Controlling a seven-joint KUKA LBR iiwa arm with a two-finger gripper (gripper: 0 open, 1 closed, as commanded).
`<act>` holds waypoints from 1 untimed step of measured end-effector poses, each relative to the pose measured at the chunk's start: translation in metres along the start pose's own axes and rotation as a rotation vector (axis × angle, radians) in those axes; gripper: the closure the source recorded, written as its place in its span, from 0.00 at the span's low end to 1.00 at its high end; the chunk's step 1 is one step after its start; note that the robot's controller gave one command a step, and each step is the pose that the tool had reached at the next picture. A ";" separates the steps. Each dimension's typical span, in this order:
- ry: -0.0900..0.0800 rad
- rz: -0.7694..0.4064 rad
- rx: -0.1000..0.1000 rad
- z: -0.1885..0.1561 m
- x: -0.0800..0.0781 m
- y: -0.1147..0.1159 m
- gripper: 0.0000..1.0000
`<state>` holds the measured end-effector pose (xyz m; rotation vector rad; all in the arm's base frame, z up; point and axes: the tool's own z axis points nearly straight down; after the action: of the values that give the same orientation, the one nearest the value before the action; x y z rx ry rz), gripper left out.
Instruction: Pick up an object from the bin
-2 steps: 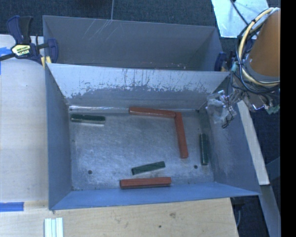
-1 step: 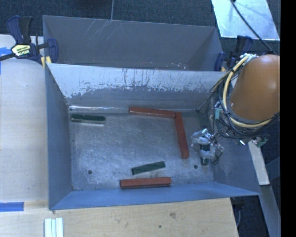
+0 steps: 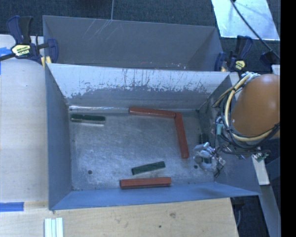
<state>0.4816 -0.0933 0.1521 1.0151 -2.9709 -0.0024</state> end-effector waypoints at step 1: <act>-0.006 0.260 0.004 0.015 -0.003 -0.021 1.00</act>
Offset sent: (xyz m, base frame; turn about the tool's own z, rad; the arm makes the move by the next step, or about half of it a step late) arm 0.0144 -0.0135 -0.0145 0.2569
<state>0.4967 -0.1077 0.1372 0.6228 -3.0837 0.0016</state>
